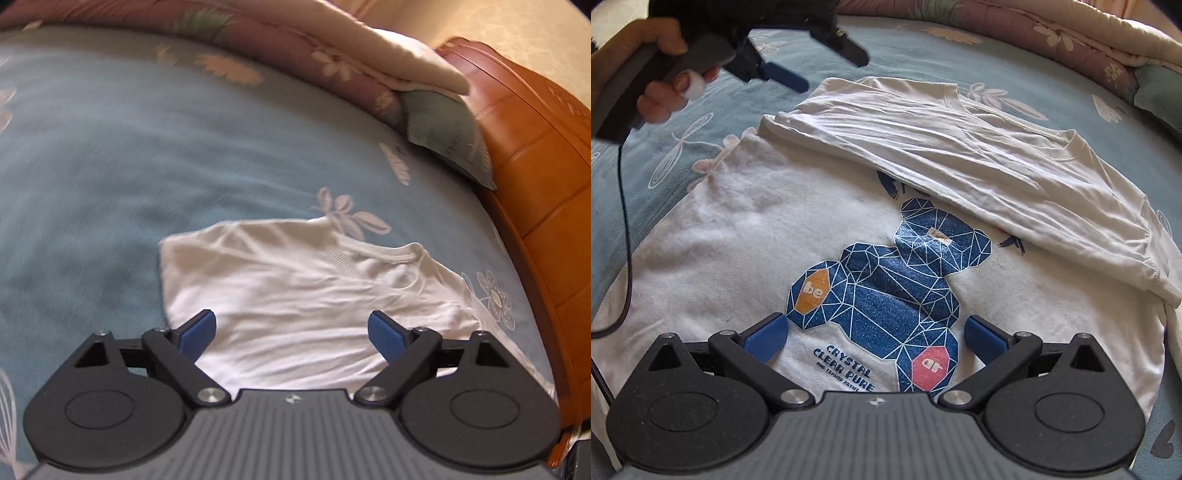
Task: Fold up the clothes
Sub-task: 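Move the open right tool across the front toward the other sleeve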
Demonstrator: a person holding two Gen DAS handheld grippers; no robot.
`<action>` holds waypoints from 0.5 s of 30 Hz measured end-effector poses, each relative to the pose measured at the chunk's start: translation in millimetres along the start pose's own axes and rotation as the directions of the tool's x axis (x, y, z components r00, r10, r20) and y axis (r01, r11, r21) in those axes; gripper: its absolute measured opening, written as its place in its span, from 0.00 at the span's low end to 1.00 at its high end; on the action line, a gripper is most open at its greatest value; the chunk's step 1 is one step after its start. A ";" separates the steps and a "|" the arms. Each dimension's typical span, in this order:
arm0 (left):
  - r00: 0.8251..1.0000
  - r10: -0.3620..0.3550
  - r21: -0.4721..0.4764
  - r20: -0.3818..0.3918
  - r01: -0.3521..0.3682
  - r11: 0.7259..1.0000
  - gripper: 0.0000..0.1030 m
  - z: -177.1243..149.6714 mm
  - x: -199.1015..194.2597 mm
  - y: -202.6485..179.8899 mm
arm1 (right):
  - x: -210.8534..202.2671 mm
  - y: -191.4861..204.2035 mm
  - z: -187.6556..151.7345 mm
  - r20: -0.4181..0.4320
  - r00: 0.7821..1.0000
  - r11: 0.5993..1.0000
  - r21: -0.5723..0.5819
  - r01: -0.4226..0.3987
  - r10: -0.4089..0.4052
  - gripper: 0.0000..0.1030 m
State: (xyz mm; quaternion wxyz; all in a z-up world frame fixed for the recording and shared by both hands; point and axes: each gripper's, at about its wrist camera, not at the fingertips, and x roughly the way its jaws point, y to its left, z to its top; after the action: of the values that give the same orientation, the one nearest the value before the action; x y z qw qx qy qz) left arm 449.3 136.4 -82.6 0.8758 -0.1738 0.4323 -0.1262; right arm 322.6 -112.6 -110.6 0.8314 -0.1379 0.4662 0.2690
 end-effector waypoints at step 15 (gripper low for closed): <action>0.988 0.123 0.288 -0.096 -0.091 0.953 0.88 -23.4 31.3 -65.0 | -21.2 -42.9 26.6 0.153 0.983 0.995 0.004 0.103 -0.102 1.00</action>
State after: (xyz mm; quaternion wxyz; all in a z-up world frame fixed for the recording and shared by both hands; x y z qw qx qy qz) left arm 444.5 61.1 -91.3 0.8714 -0.0157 0.4672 -0.1488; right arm 357.1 -141.6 -79.5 0.8773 -0.1425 0.3927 0.2365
